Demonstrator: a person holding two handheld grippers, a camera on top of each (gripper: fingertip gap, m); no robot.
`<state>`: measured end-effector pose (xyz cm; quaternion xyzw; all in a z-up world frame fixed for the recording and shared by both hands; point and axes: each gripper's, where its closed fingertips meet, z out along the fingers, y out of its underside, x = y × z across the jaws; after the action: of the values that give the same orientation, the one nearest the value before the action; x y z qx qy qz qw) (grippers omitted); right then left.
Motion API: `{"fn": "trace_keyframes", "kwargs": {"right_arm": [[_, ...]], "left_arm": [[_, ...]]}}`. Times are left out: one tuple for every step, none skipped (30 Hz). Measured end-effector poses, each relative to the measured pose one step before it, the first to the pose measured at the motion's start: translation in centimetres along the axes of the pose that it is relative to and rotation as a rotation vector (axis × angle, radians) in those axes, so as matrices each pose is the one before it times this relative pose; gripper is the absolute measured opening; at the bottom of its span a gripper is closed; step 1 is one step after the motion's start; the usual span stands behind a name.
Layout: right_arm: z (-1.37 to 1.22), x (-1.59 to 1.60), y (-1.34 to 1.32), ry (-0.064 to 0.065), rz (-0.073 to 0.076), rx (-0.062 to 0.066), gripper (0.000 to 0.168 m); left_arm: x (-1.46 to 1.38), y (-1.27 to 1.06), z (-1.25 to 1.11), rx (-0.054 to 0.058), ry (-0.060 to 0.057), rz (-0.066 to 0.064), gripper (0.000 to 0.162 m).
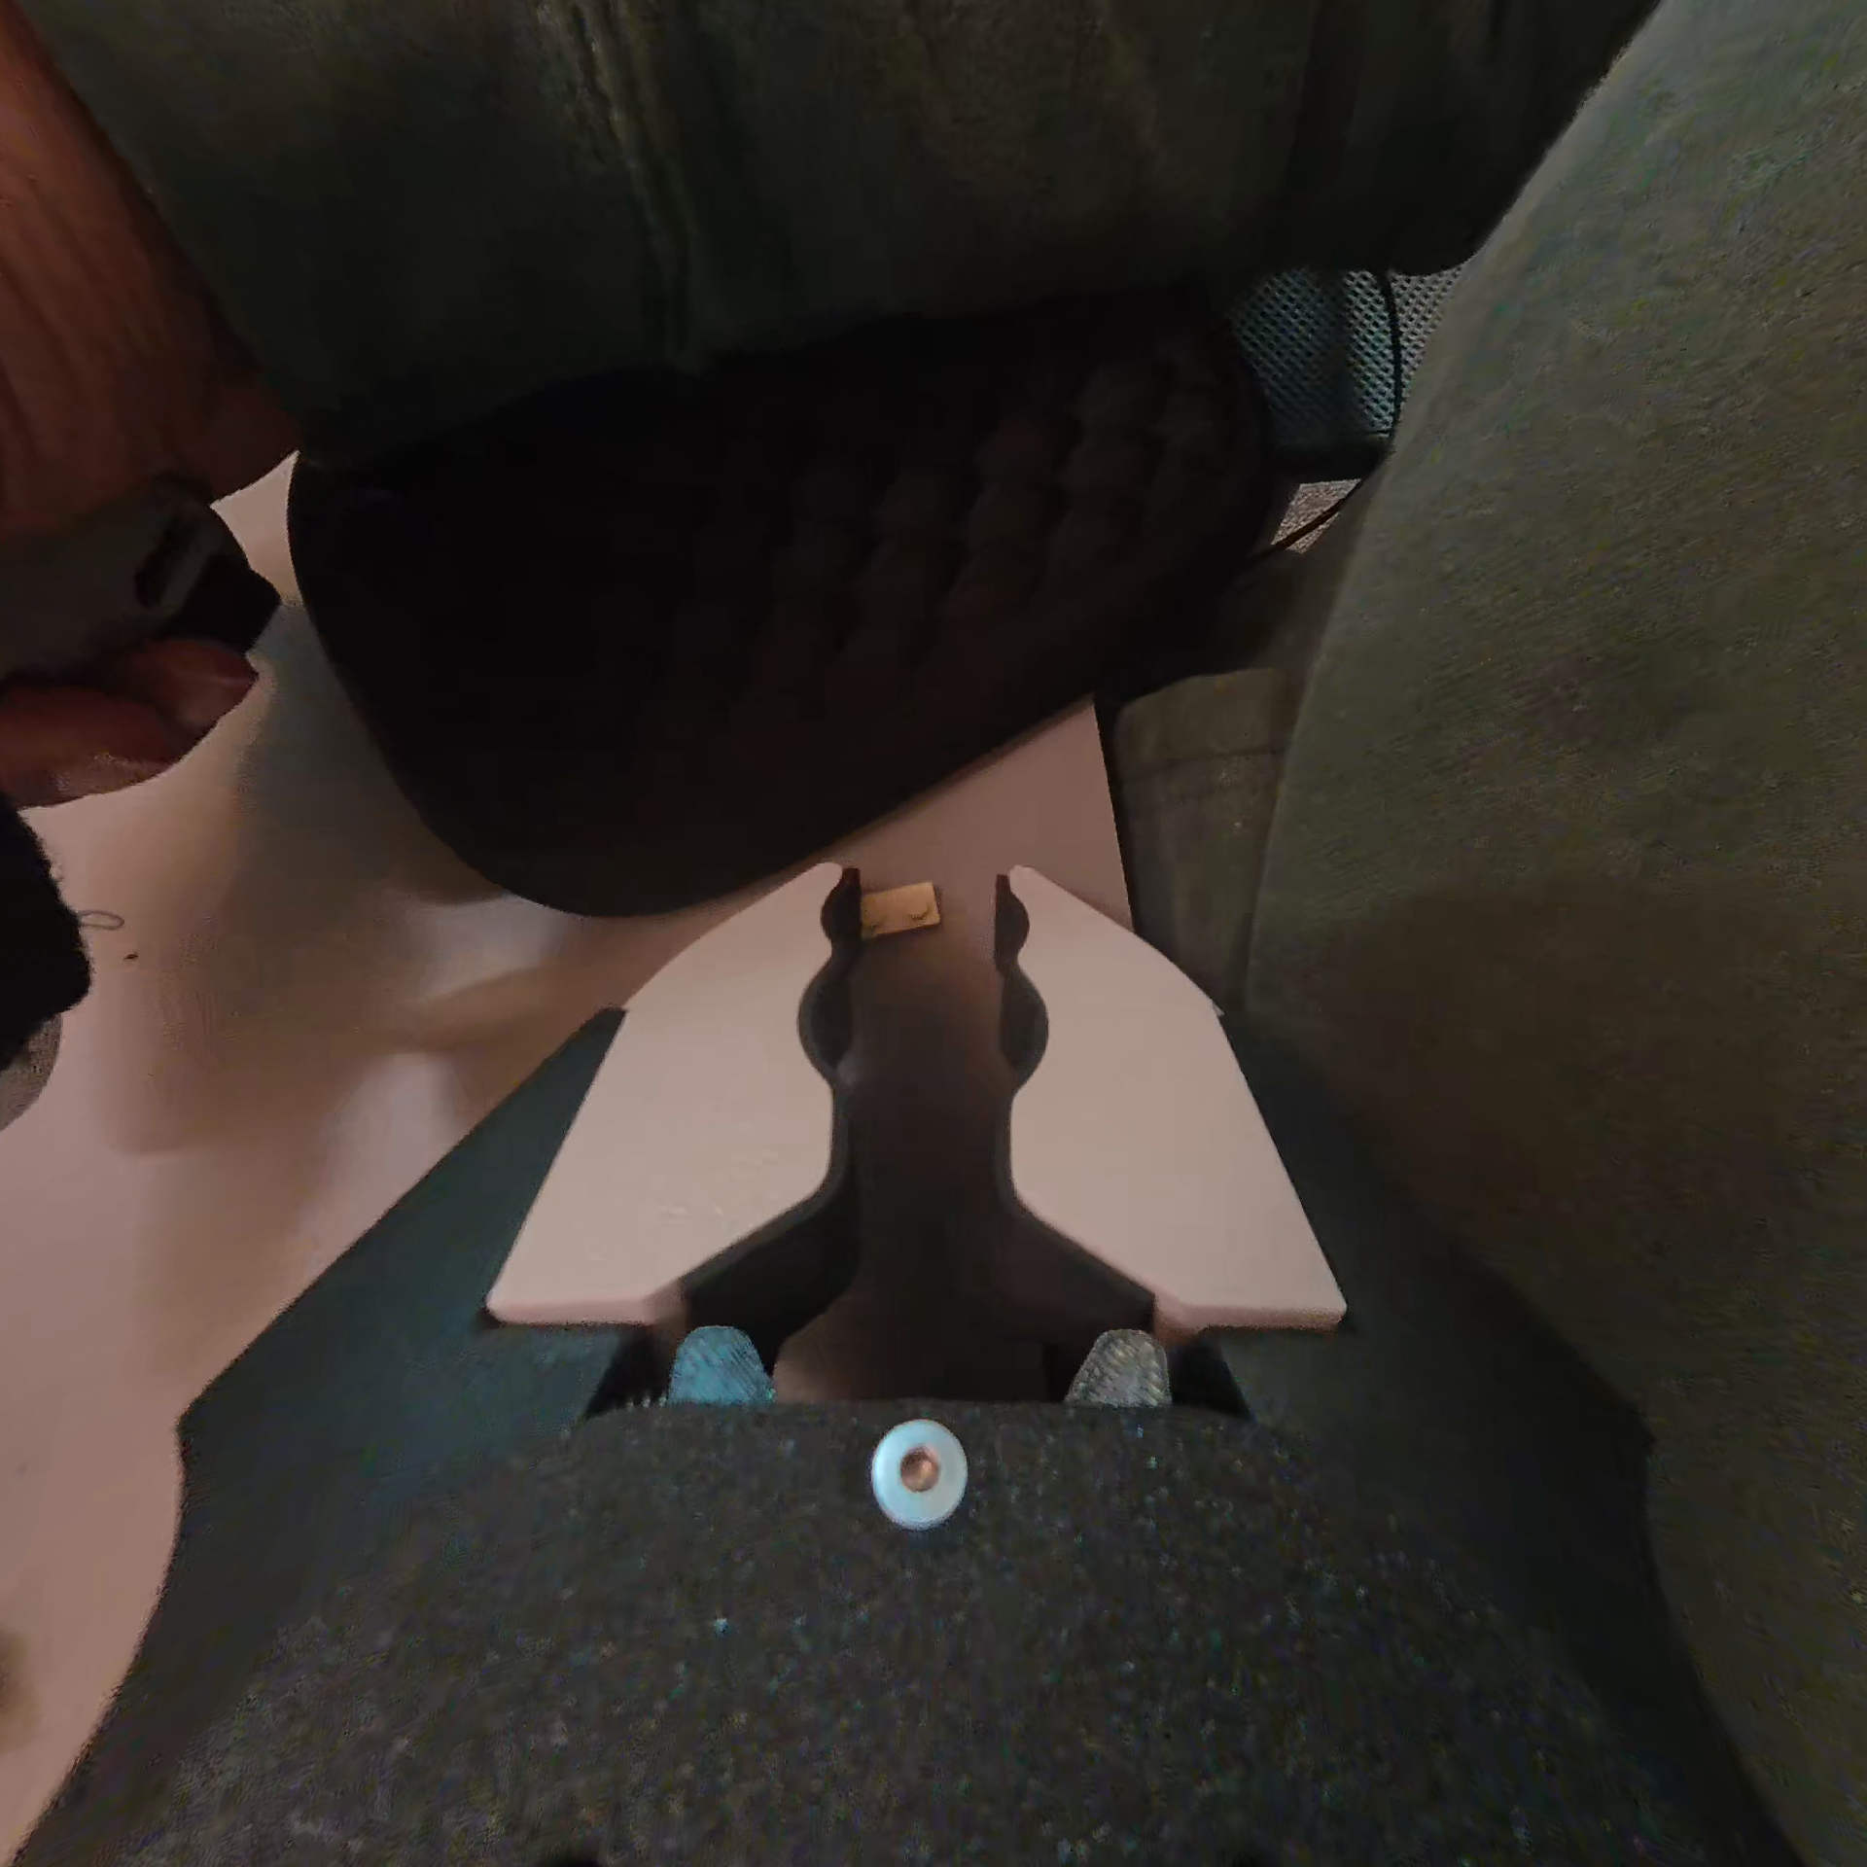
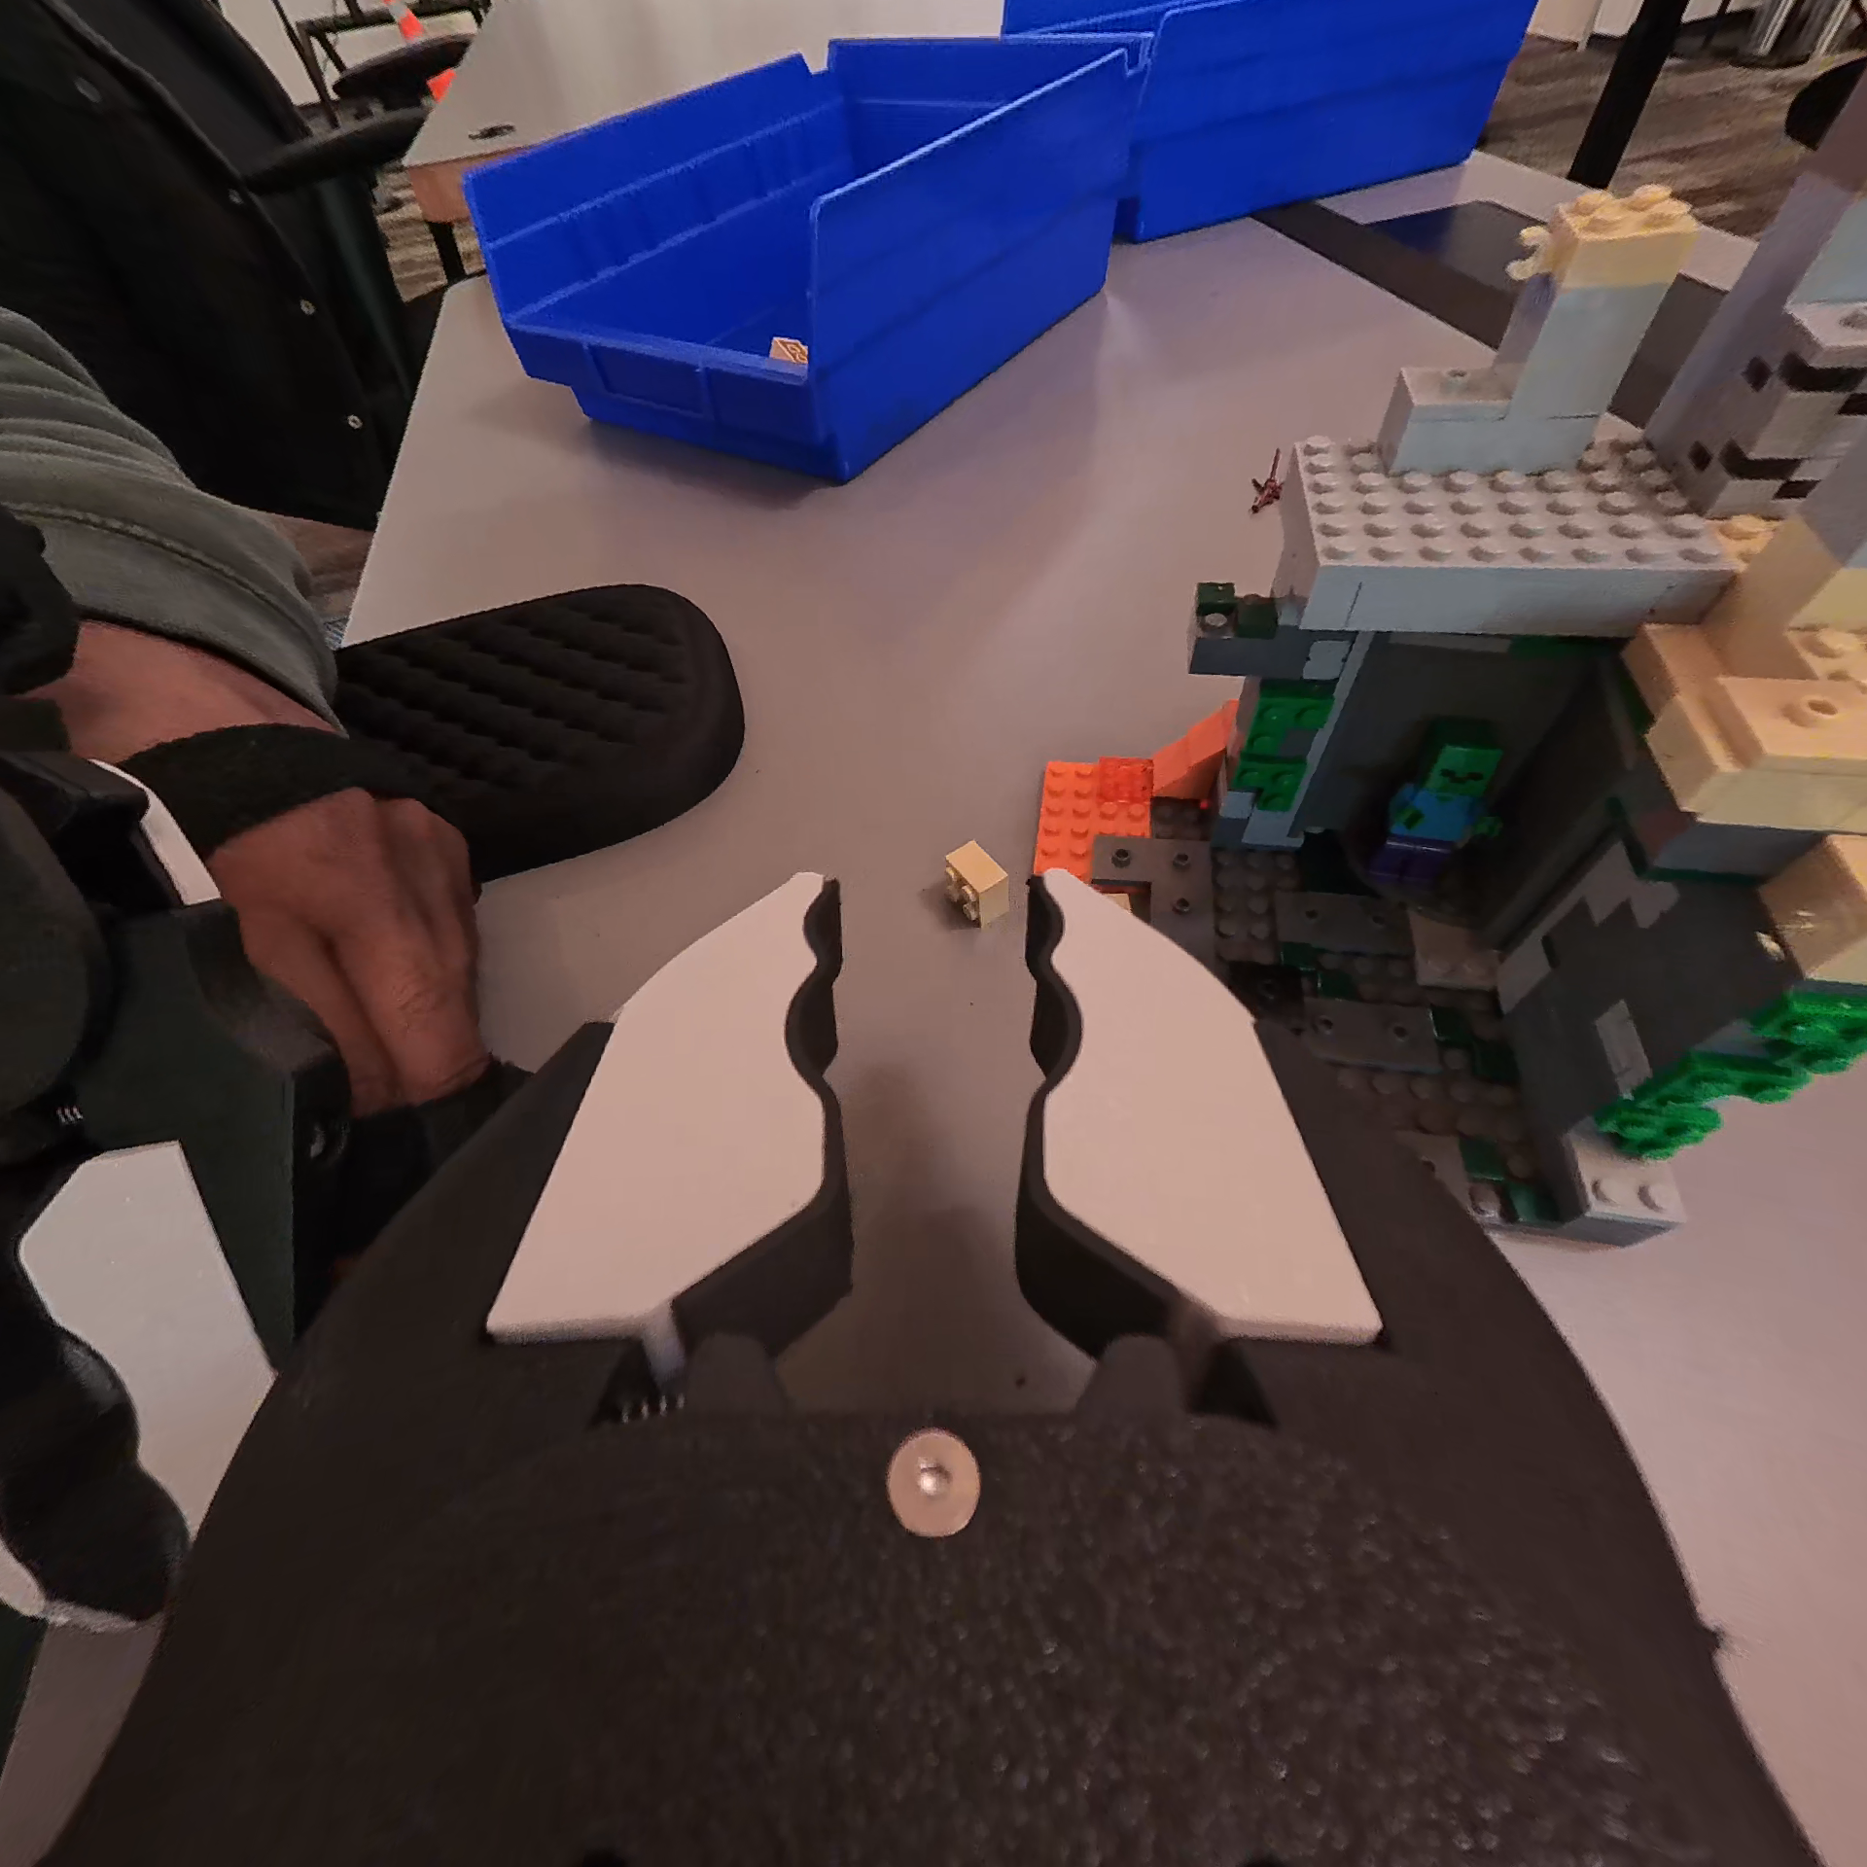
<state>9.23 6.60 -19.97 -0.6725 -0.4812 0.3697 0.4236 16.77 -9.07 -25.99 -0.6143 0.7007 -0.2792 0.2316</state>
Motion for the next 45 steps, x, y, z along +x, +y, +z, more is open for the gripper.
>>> {"fn": "trace_keyframes", "kwargs": {"right_arm": [[0.012, 0.013, 0.023, 0.0009, -0.0003, -0.0006, 0.035], [-0.013, 0.027, -0.002, 0.0015, -0.0004, 0.0007, 0.035], [-0.018, 0.017, -0.025, 0.0013, -0.0002, 0.0021, 0.035], [-0.035, 0.015, -0.036, 0.0008, -0.0004, 0.0027, 0.034], [-0.035, 0.02, -0.033, 0.0006, -0.0001, 0.0024, 0.034], [-0.019, 0.009, -0.021, 0.0005, 0.0005, 0.0017, 0.033], [-0.021, 0.022, -0.012, 0.0003, 0.001, 0.0007, 0.033], [0.0, 0.01, 0.004, -0.0002, 0.001, -0.0006, 0.033], [0.005, 0.005, 0.038, -0.0001, 0.0004, -0.0019, 0.033], [0.014, 0.016, 0.033, 0.0007, -0.0006, -0.0027, 0.033], [-0.009, 0.017, 0.041, 0.0019, -0.0019, -0.0024, 0.033], [-0.014, 0.026, 0.0, 0.0031, -0.0027, -0.0012, 0.033], [-0.022, 0.027, -0.012, 0.0028, -0.0027, 0.0002, 0.033], [-0.026, 0.016, -0.032, 0.0014, -0.0019, 0.0011, 0.033], [-0.016, 0.001, -0.018, 0.0006, -0.001, 0.0015, 0.032], [-0.015, -0.002, -0.002, -0.0002, -0.0008, 0.0008, 0.032], [0.007, -0.032, 0.012, -0.0016, -0.0014, -0.0002, 0.031], [0.012, -0.051, 0.045, -0.0028, -0.0024, -0.0015, 0.029], [0.03, -0.038, 0.053, -0.0018, -0.0022, -0.003, 0.028], [0.036, -0.001, 0.061, 0.0007, -0.0013, -0.003, 0.028], [0.034, 0.002, 0.037, 0.0008, -0.0001, -0.0018, 0.028], [0.025, 0.005, 0.02, -0.0005, 0.0019, -0.001, 0.028], [0.022, 0.012, 0.032, -0.001, 0.0032, -0.0013, 0.028], [0.031, 0.012, 0.036, -0.0018, 0.0032, -0.0009, 0.028], [0.014, 0.003, 0.005, -0.0021, 0.0031, 0.0007, 0.028], [0.021, 0.0, 0.007, -0.0022, 0.0034, 0.0011, 0.028], [0.013, -0.001, 0.005, -0.0022, 0.0034, 0.0006, 0.028], [0.018, -0.002, 0.01, -0.0021, 0.0027, 0.001, 0.028], [0.025, -0.019, -0.008, -0.0028, 0.0019, 0.0016, 0.028], [0.032, -0.015, 0.014, -0.0031, 0.0024, 0.0012, 0.028], [0.028, 0.009, 0.035, -0.0011, 0.0036, -0.0008, 0.028], [0.043, 0.028, 0.079, 0.0007, 0.0034, -0.0036, 0.028], [0.016, 0.034, 0.08, 0.0018, 0.002, -0.0045, 0.028], [-0.011, 0.043, 0.055, 0.003, 0.0011, -0.0029, 0.028], [-0.021, 0.048, -0.018, 0.0037, 0.0018, 0.0003, 0.029], [-0.048, 0.051, -0.08, 0.0037, 0.0041, 0.0041, 0.031], [-0.05, 0.087, -0.136, 0.0039, 0.0084, 0.0069, 0.034], [-0.057, 0.107, -0.134, 0.0032, 0.0152, 0.0069, 0.038], [-0.027, 0.09, -0.096, -0.002, 0.0215, 0.0045, 0.043], [0.001, 0.034, -0.031, -0.0073, 0.0246, 0.001, 0.051], [0.033, 0.063, 0.058, -0.0052, 0.0217, -0.004, 0.059], [0.035, 0.124, 0.095, 0.0021, 0.0131, -0.0061, 0.066], [0.027, 0.124, 0.06, 0.0061, 0.0028, -0.0041, 0.073], [0.018, 0.039, 0.026, 0.0055, -0.0067, -0.0016, 0.077], [0.015, 0.001, -0.017, 0.0058, -0.0126, -0.001, 0.08]], "left_arm": [[-0.019, 0.106, -0.005, -0.0052, -0.002, 0.002, 0.026], [-0.046, 0.095, -0.002, -0.0038, -0.0011, -0.0024, 0.026], [-0.127, 0.093, 0.019, -0.0056, -0.0031, -0.0054, 0.026], [-0.089, 0.134, 0.007, -0.0078, -0.0006, -0.0018, 0.026], [-0.069, 0.061, -0.012, -0.0041, 0.0017, -0.0029, 0.025], [0.013, 0.045, 0.0, -0.0045, 0.0089, -0.0073, 0.025], [-0.038, 0.014, -0.006, -0.0028, 0.0042, -0.003, 0.024], [-0.1, 0.013, -0.011, -0.0045, -0.001, -0.0014, 0.021], [-0.146, 0.013, -0.007, -0.0065, -0.0029, -0.0075, 0.017], [-0.034, -0.004, 0.001, -0.0054, 0.0048, -0.009, 0.017], [-0.012, -0.004, 0.002, -0.0047, 0.003, -0.0025, 0.017], [-0.059, 0.005, 0.011, -0.004, -0.0044, 0.0022, 0.016], [-0.097, 0.003, 0.007, -0.0022, -0.0097, 0.0009, 0.016], [-0.007, 0.033, -0.023, -0.0013, -0.0024, -0.0046, 0.016], [-0.082, 0.051, -0.07, -0.0009, -0.0041, -0.0103, 0.015], [-0.173, 0.116, -0.114, 0.0006, -0.0095, -0.0077, 0.015], [-0.192, 0.168, -0.182, 0.0009, -0.0106, -0.0048, 0.011], [-0.277, 0.15, -0.319, 0.0036, -0.0158, -0.0039, 0.007], [-0.424, -0.061, -0.451, 0.0224, -0.0243, -0.0063, 0.003], [-0.355, 0.154, -0.514, 0.0063, -0.0152, -0.0126, 0.0], [-0.543, 0.251, -0.567, 0.0041, -0.026, -0.0114, 0.0], [-0.6, 0.309, -0.585, 0.0031, -0.0271, -0.0111, 0.0], [-0.483, 0.368, -0.558, 0.0017, -0.0176, -0.0172, 0.0], [-0.438, 0.345, -0.506, 0.0032, -0.0145, -0.0199, 0.0], [-0.359, 0.394, -0.42, -0.0003, -0.0131, -0.0141, 0.0], [-0.274, 0.433, -0.331, -0.0051, -0.013, -0.0033, 0.0], [-0.167, 0.361, -0.257, -0.0047, -0.0112, 0.0042, 0.0], [0.018, 0.264, -0.175, -0.0014, -0.0021, 0.0086, 0.0], [0.155, 0.161, -0.089, -0.0015, 0.0053, 0.011, 0.005], [0.286, 0.118, 0.004, -0.0056, 0.0135, 0.006, 0.012], [0.422, 0.027, 0.113, -0.0072, 0.0221, -0.0011, 0.016], [0.425, -0.231, 0.202, 0.0026, 0.0207, -0.0034, 0.018], [0.391, -0.375, 0.294, 0.0081, 0.0155, -0.0023, 0.019], [0.443, -0.335, 0.359, 0.0014, 0.0186, 0.0007, 0.02], [0.454, -0.306, 0.423, -0.0029, 0.0192, 0.0036, 0.022], [0.351, -0.348, 0.43, -0.0013, 0.0124, 0.0044, 0.023], [0.393, -0.346, 0.428, -0.001, 0.0155, 0.0062, 0.025], [0.281, -0.29, 0.415, -0.0034, 0.0109, 0.0049, 0.026], [0.12, -0.203, 0.386, -0.006, 0.0033, 0.0056, 0.027], [0.049, -0.095, 0.341, -0.0096, 0.0016, 0.0064, 0.027], [0.013, -0.04, 0.286, -0.0095, 0.0025, 0.0033, 0.028], [-0.04, -0.026, 0.228, -0.0052, 0.0003, 0.0001, 0.028], [-0.043, 0.036, 0.193, -0.0066, 0.0013, -0.0003, 0.027], [-0.102, 0.016, 0.145, -0.0028, -0.0039, -0.0011, 0.026], [0.011, -0.08, 0.065, 0.003, 0.0031, 0.001, 0.025]]}}
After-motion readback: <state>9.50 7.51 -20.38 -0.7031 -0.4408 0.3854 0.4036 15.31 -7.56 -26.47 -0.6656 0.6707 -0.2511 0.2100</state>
